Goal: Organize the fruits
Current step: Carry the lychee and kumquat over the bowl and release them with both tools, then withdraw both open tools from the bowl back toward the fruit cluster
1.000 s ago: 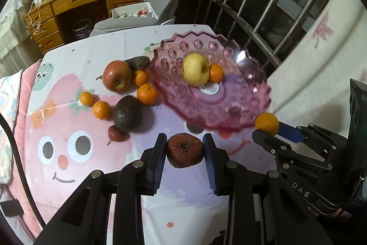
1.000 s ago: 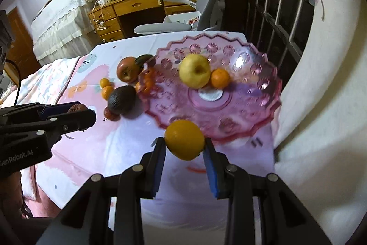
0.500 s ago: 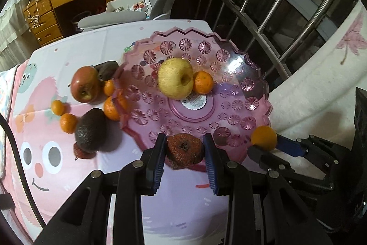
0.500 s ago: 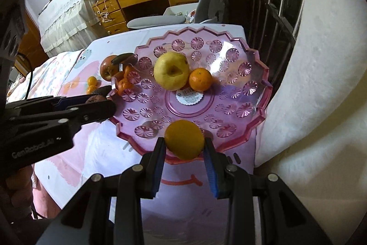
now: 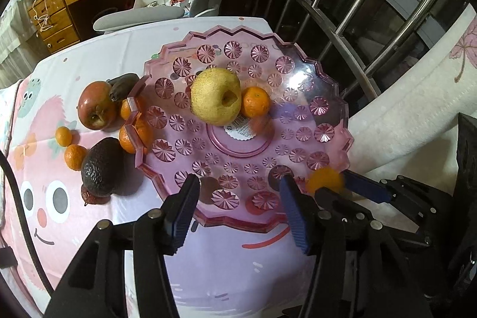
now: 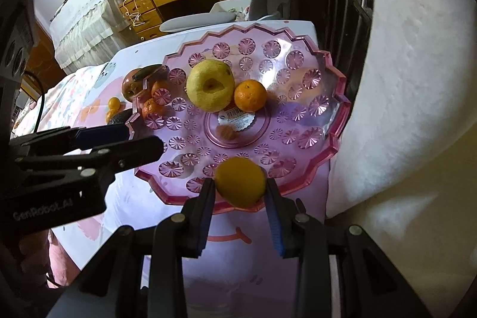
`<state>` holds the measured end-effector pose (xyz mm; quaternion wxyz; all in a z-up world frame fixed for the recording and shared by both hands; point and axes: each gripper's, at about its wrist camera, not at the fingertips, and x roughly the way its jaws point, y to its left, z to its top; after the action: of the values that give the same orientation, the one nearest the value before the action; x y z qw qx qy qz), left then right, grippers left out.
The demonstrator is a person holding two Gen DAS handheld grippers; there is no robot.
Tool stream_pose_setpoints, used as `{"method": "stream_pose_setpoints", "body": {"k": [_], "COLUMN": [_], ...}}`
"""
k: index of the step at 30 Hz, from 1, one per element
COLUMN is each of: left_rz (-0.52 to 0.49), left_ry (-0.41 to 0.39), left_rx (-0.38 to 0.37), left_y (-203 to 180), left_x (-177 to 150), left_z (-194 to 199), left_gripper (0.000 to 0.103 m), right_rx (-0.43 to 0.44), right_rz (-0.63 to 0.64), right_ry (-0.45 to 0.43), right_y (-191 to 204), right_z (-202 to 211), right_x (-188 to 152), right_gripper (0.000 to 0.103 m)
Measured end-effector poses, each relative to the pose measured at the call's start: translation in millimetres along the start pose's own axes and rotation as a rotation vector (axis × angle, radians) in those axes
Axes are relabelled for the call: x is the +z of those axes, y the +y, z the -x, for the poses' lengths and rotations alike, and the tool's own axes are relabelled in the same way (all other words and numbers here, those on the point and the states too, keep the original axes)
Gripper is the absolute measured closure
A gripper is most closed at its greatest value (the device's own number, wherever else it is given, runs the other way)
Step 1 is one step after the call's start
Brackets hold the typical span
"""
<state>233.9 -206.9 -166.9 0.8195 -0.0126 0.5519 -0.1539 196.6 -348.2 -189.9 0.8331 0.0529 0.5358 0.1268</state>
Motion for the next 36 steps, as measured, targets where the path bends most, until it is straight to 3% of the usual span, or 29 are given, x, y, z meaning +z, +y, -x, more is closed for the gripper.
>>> {"method": "stream_pose_setpoints", "body": {"k": [7, 17, 25, 36], "left_rz": [0.052, 0.12, 0.138, 0.079], "left_ry": [-0.001, 0.036, 0.042, 0.082], "left_rx": [-0.025, -0.043, -0.021, -0.036], "left_y": [12, 44, 92, 170], "left_x": [-9, -41, -71, -104], "left_z": [10, 21, 41, 74], "left_gripper": [0.038, 0.037, 0.034, 0.034], "right_rx": [0.022, 0.07, 0.117, 0.127], "right_rz": [-0.019, -0.087, -0.14, -0.334], "right_ry": [-0.004, 0.043, 0.097, 0.109], "right_y": [3, 19, 50, 110], "right_z": [2, 0, -9, -18], "right_x": [-2, -16, -32, -61], "right_gripper": [0.063, 0.063, 0.063, 0.063]}}
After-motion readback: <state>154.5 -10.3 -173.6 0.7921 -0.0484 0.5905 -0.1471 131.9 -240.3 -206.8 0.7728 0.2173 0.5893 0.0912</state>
